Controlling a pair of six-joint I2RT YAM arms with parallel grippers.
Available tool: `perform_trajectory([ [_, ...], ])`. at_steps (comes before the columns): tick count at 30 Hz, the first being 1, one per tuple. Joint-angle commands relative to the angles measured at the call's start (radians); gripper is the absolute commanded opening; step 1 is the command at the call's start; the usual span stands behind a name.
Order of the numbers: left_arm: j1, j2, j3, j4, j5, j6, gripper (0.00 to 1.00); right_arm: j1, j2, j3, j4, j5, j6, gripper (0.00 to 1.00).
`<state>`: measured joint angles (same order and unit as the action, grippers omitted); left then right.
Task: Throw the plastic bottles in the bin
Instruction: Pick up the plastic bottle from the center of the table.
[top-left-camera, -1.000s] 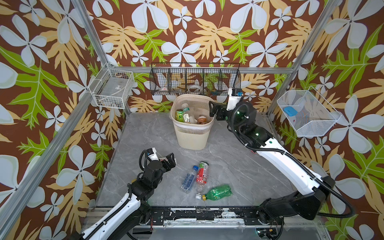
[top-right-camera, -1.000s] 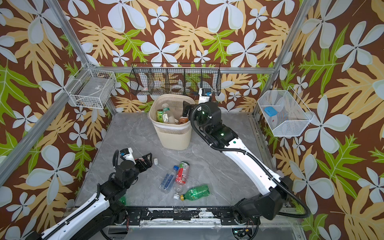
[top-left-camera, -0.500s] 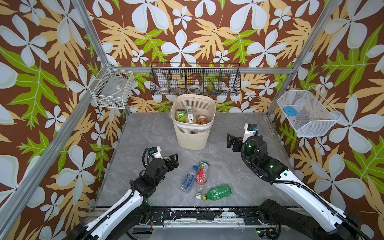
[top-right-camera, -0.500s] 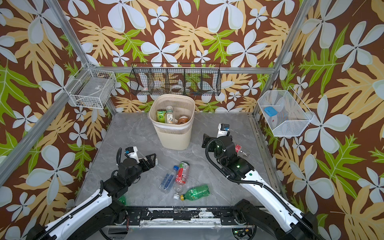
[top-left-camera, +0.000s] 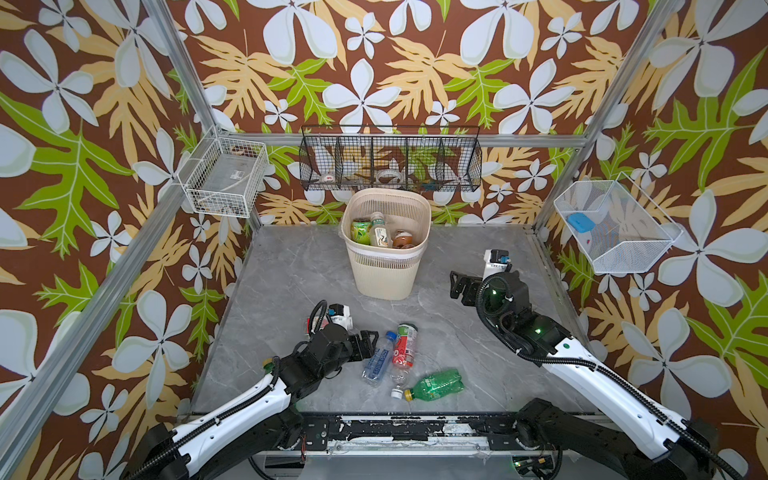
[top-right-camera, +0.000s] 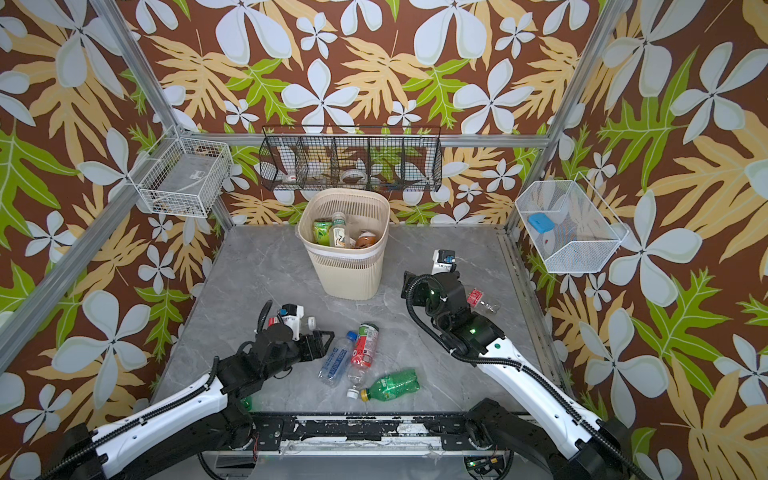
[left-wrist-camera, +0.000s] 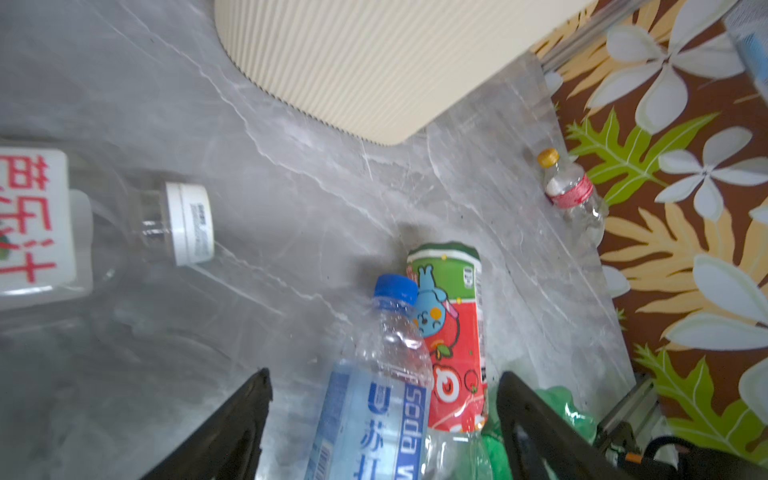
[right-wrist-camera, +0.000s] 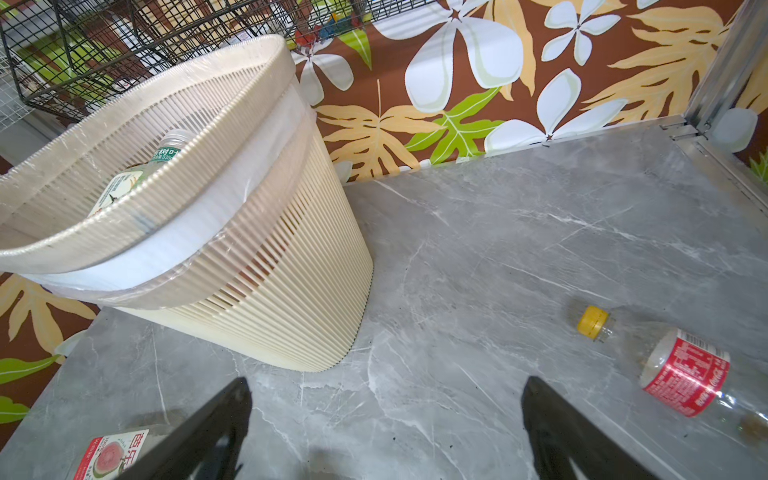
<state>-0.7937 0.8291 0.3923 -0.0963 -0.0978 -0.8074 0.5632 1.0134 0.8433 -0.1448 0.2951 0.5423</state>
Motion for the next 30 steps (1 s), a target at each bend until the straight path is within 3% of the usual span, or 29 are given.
perform_trajectory([
  [1, -0.059, 0.013, 0.017, -0.086, -0.049, -0.048, 0.87, 0.0, 0.0, -0.005, 0.014, 0.006, 0.008, 1.0],
  [12, -0.259, 0.176, 0.078, -0.143, -0.1, -0.099, 0.86, 0.0, 0.008, -0.017, 0.021, -0.004, 0.017, 0.99],
  [30, -0.268, 0.402, 0.169, -0.202, -0.195, -0.068, 0.85, -0.001, -0.029, -0.035, 0.001, 0.015, 0.018, 1.0],
])
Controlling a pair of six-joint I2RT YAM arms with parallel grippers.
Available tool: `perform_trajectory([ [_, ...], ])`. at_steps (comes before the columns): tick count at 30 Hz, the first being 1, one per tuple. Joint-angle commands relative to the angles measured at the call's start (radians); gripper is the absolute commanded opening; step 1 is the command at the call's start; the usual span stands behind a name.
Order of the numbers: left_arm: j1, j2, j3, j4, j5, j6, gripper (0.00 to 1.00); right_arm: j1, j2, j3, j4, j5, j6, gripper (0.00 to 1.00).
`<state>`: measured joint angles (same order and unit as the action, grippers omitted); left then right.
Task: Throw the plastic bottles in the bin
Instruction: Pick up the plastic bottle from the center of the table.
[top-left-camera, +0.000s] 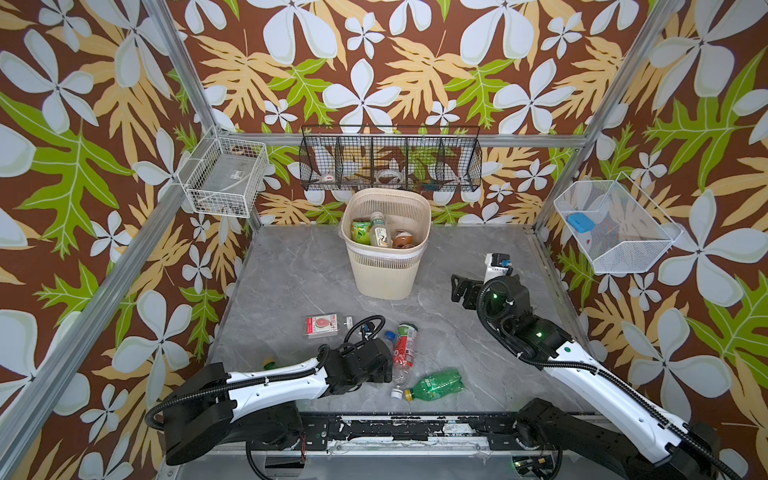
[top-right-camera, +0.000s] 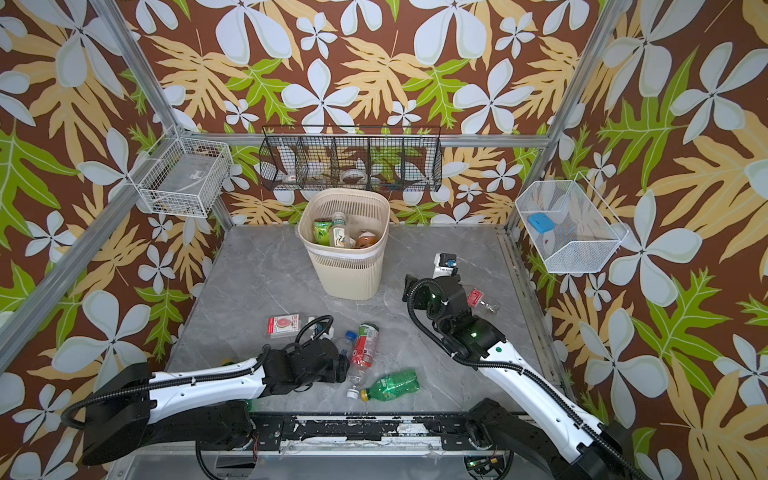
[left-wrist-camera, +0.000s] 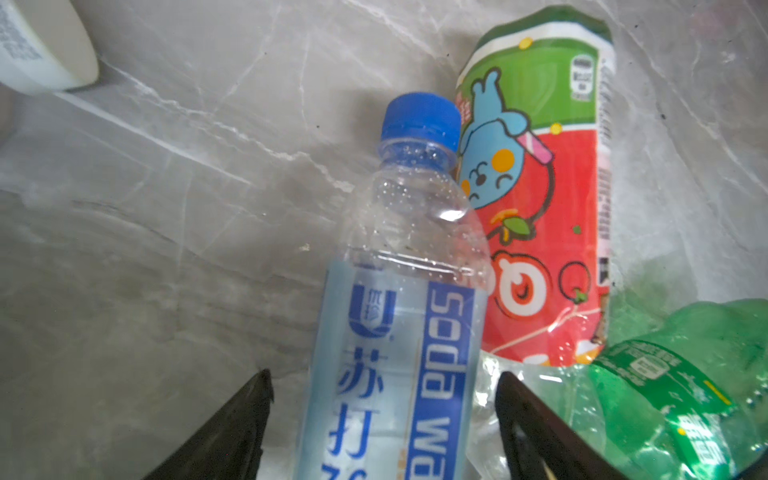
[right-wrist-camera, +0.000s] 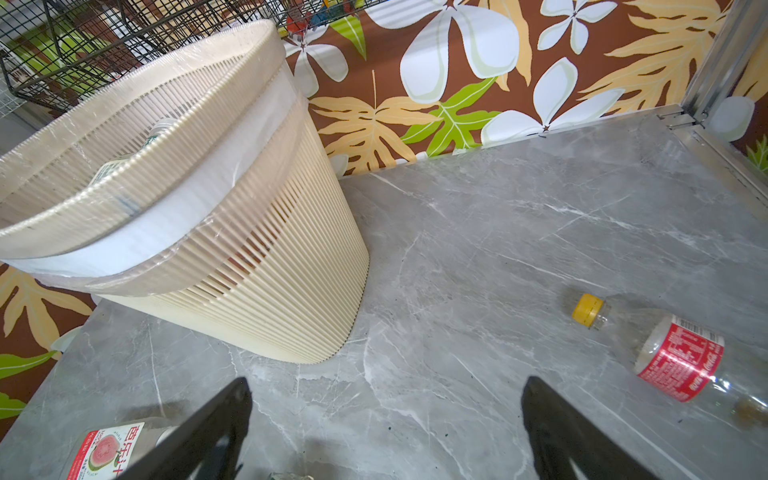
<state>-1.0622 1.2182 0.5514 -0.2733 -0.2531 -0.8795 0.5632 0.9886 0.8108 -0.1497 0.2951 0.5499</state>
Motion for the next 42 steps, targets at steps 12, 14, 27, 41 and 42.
perform_trajectory([
  [12, 0.0, 0.131, 0.047, 0.003, -0.044, 0.016, 0.72, -0.001, -0.007, -0.007, 0.005, 0.015, 0.011, 1.0],
  [14, 0.002, 0.136, 0.048, 0.002, -0.045, 0.014, 0.68, -0.002, -0.007, -0.007, 0.005, 0.016, 0.01, 1.0],
  [27, 0.019, -0.084, 0.042, 0.008, -0.2, 0.038, 0.46, -0.001, 0.001, -0.009, 0.019, 0.007, 0.013, 1.0],
  [41, 0.115, -0.469, -0.065, 0.203, -0.255, 0.095, 0.46, -0.002, 0.016, -0.001, 0.03, -0.003, 0.012, 1.0],
  [42, 0.117, -0.48, -0.057, 0.195, -0.263, 0.103, 0.46, -0.002, 0.018, -0.002, 0.031, -0.004, 0.012, 1.0],
])
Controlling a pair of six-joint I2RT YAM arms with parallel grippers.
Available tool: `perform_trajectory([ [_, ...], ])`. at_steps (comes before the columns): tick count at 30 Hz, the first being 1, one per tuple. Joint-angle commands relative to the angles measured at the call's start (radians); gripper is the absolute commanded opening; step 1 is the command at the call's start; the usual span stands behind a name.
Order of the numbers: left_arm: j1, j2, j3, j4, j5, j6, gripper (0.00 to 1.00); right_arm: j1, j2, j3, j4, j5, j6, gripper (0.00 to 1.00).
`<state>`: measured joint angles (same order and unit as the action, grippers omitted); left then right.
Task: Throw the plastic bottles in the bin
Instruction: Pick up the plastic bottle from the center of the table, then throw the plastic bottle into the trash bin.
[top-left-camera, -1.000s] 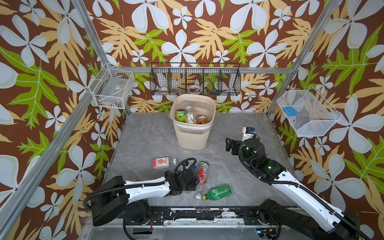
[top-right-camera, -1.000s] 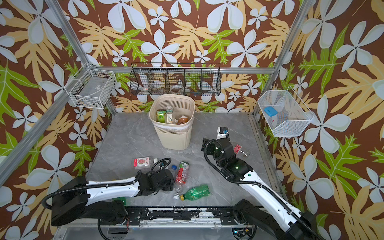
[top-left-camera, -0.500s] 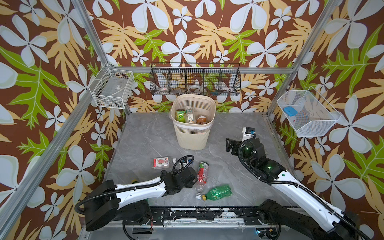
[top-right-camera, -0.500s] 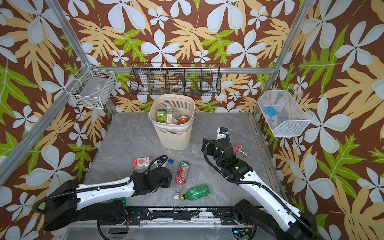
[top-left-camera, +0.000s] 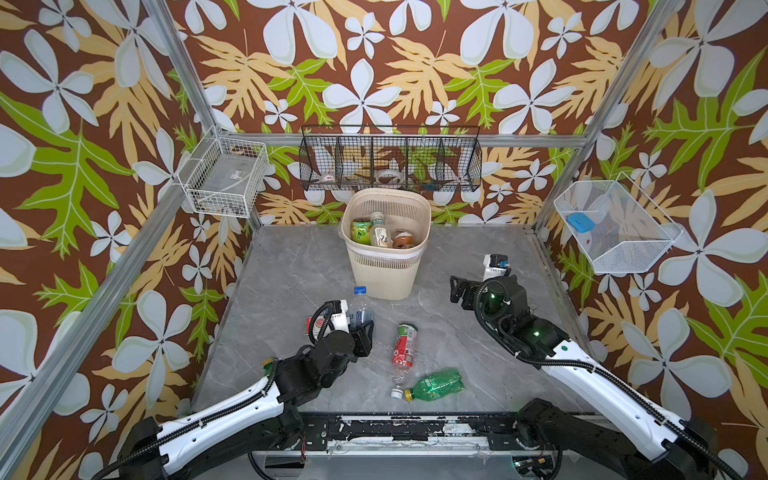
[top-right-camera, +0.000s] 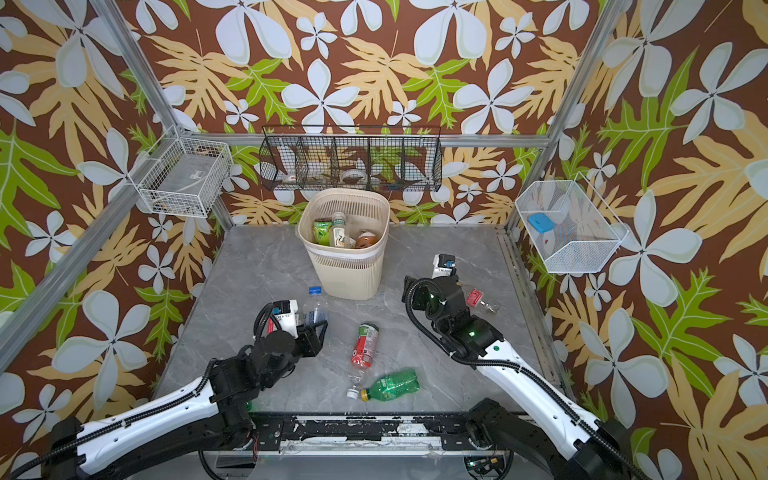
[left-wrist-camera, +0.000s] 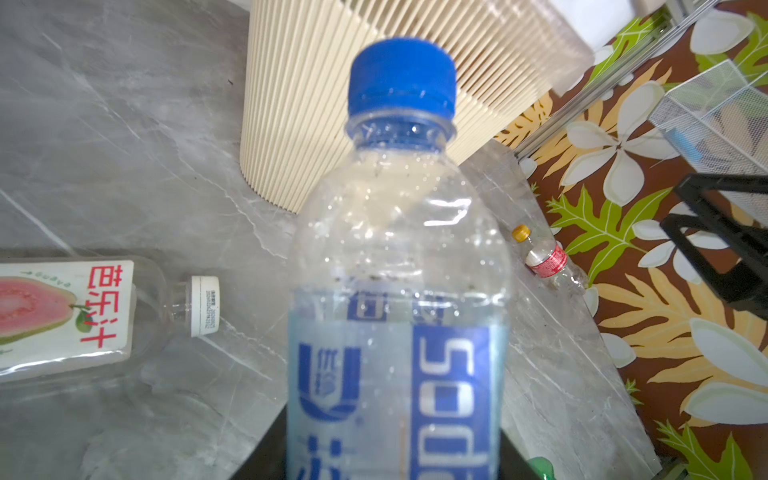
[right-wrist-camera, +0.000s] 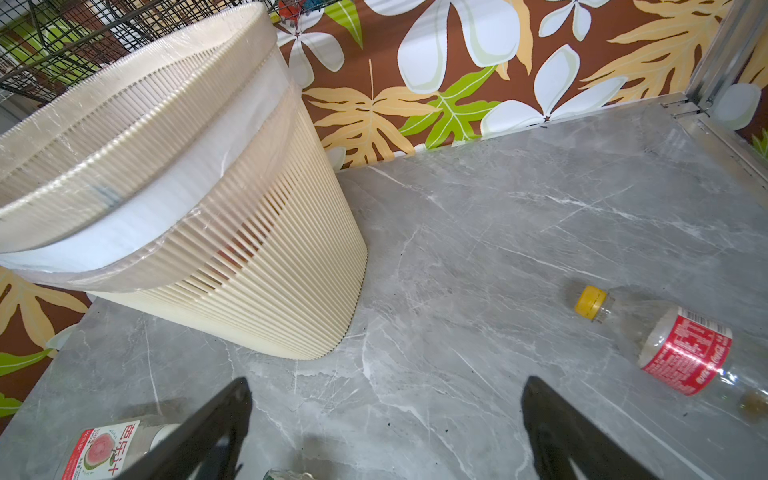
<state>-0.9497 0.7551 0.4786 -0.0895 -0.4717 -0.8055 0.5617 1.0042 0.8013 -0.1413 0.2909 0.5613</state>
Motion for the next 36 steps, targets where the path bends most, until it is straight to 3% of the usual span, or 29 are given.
perform_trajectory([
  [1, 0.005, -0.029, 0.025, 0.002, -0.053, 0.037, 0.46, 0.0, 0.004, 0.008, 0.024, -0.002, 0.003, 1.0],
  [6, 0.017, -0.065, 0.103, -0.009, -0.089, 0.116, 0.47, 0.0, 0.01, 0.012, 0.027, -0.004, 0.002, 1.0],
  [11, 0.062, -0.01, 0.247, 0.042, -0.065, 0.237, 0.48, 0.0, 0.013, 0.015, 0.031, -0.011, 0.003, 0.99],
  [17, 0.145, 0.219, 0.483, 0.138, 0.088, 0.337, 0.48, 0.0, 0.005, 0.011, 0.026, -0.009, 0.005, 1.0],
  [27, 0.309, 0.677, 0.902, 0.127, 0.34, 0.318, 0.47, 0.0, -0.04, 0.006, -0.018, 0.026, -0.005, 1.0],
  [36, 0.339, 0.857, 1.07, 0.072, 0.38, 0.328, 0.46, -0.002, -0.045, 0.003, -0.021, 0.032, -0.009, 1.0],
])
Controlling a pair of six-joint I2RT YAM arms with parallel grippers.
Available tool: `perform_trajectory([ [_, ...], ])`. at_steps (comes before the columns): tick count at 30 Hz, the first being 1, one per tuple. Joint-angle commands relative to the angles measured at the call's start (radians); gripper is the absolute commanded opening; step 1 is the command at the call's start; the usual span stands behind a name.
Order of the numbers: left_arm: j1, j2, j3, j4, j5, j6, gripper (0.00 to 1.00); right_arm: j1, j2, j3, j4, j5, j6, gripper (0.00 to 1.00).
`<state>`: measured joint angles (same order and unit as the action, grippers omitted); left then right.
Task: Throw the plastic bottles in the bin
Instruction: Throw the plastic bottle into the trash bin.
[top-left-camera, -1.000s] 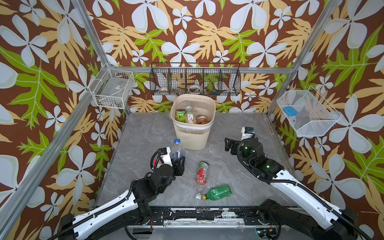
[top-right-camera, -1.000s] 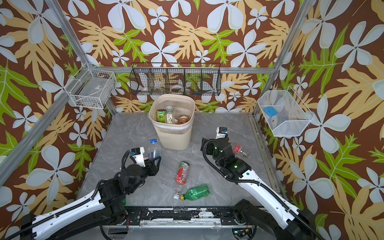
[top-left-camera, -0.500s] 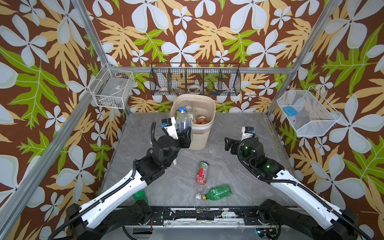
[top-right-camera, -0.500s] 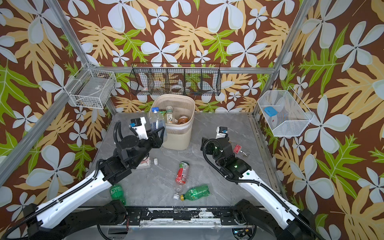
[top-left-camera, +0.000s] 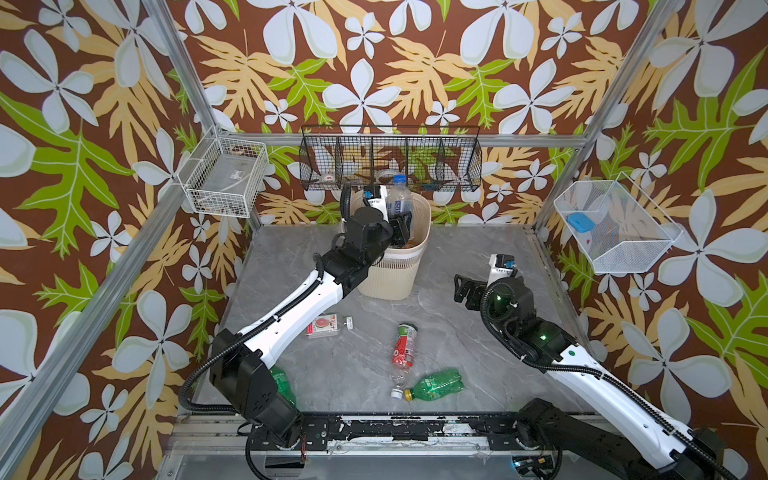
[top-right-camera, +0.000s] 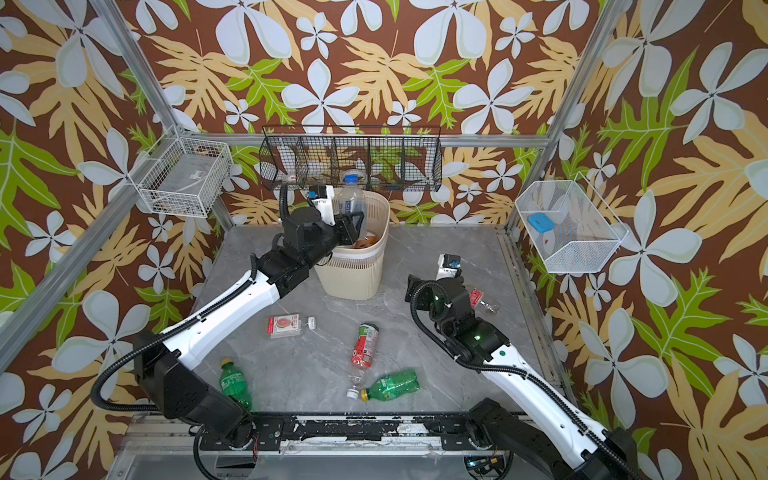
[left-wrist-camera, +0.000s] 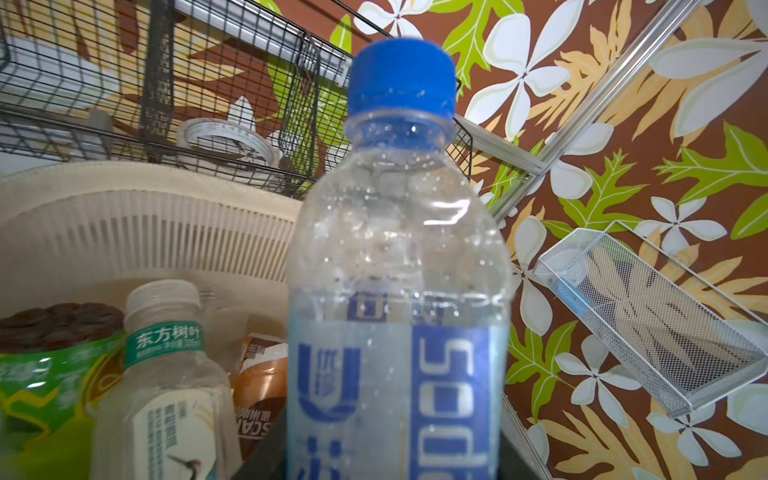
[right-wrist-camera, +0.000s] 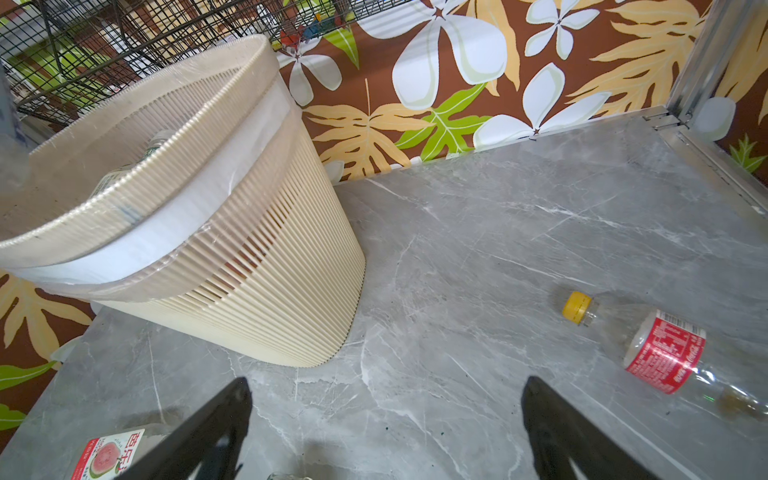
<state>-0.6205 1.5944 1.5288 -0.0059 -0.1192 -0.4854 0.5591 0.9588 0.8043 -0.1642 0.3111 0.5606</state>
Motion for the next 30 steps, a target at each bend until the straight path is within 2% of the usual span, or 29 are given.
perform_trajectory([
  [1, 0.013, 0.025, 0.021, -0.011, 0.031, 0.003, 0.46, 0.001, 0.0, -0.001, 0.002, 0.013, -0.009, 0.99],
  [6, 0.033, 0.049, 0.014, -0.008, 0.052, -0.026, 0.48, 0.001, 0.0, -0.001, 0.002, 0.014, -0.011, 1.0],
  [7, 0.037, 0.053, 0.015, -0.006, 0.059, -0.031, 0.53, 0.001, 0.0, -0.001, 0.002, 0.013, -0.01, 1.0],
  [10, 0.04, 0.058, 0.03, -0.024, 0.07, -0.033, 0.87, 0.001, -0.002, 0.001, -0.001, 0.016, -0.011, 1.0],
  [12, 0.041, 0.054, 0.046, -0.043, 0.066, -0.02, 0.97, 0.001, -0.005, 0.002, 0.0, 0.015, -0.009, 1.0],
  [13, 0.041, 0.048, 0.049, -0.049, 0.063, -0.013, 1.0, 0.001, -0.005, 0.002, -0.001, 0.016, -0.009, 1.0],
  [19, 0.041, -0.058, 0.004, -0.022, 0.035, 0.024, 1.0, 0.001, 0.001, 0.003, 0.0, 0.01, -0.006, 1.0],
  [22, 0.041, -0.176, -0.11, 0.041, -0.004, 0.044, 1.0, 0.001, 0.006, 0.004, 0.002, 0.005, -0.005, 1.0],
  [25, 0.041, -0.338, -0.32, 0.121, -0.057, 0.046, 1.0, 0.001, 0.012, 0.0, 0.008, -0.002, -0.001, 1.0],
  [30, 0.041, -0.638, -0.808, 0.231, -0.159, -0.067, 1.0, 0.001, 0.024, -0.014, 0.023, -0.024, 0.016, 1.0],
])
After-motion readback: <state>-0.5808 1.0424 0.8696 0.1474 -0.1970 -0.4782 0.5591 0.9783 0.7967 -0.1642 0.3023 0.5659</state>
